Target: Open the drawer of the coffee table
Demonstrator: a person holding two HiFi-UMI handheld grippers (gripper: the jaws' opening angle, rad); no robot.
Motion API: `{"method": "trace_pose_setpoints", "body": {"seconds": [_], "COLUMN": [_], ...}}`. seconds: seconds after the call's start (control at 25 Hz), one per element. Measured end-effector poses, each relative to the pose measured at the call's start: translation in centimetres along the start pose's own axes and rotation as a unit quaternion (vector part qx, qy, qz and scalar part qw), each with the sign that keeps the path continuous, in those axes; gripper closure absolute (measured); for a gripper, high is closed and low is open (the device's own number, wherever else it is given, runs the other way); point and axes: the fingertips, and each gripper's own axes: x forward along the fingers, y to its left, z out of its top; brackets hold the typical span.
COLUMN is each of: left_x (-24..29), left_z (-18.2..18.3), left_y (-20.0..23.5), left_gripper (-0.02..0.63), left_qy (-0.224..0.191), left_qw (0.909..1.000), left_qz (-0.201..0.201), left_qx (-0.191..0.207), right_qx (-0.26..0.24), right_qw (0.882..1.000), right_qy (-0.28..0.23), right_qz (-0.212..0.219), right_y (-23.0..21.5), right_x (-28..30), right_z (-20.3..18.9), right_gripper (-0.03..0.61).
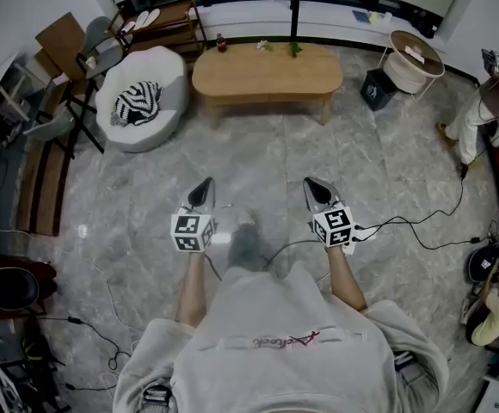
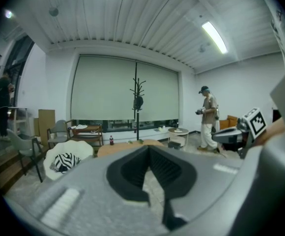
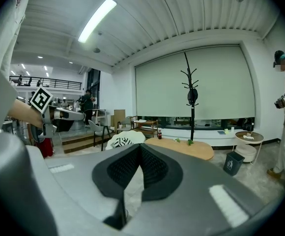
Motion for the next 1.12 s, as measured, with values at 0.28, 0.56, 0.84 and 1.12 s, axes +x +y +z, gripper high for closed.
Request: {"method": "trace_pose_setpoints", "body": {"seconds": [0.28, 0.56, 0.84, 1.12], "left_x": [3.2, 8.7, 15.5, 21.9], "left_z": [-0.3, -0.5, 1.1, 3.7], "left_y": [1.3, 5.0, 9.6, 14.7], "left_gripper": [0.615, 0.615, 0.615, 0.615], "left_qy": [0.005, 0.006, 0.003, -0.006], "left_qw": [0.9999, 0.9997, 0.9988, 0.9983], "left_qz": [-0.014, -0.019, -0.034, -0.043], "left_qx": [-0.003, -0.016, -0.036, -0.04], "right_qx": [0.002, -0.006, -0.02, -0.028], "right_qw": [1.0, 1.0, 0.999, 0.999], "right_qy": [0.005, 0.019, 0.028, 0.029], "right_qz": [-0.013, -0.011, -0.024, -0.03], "right_y": [-1.8, -3.9, -7.1, -9.7], "right_x": [2.3, 7.7, 14.7, 21.9], "right_z": [-0.2, 0.2, 3.3, 6.5], "right_gripper": [0.574, 0.574, 0.574, 0.574]}}
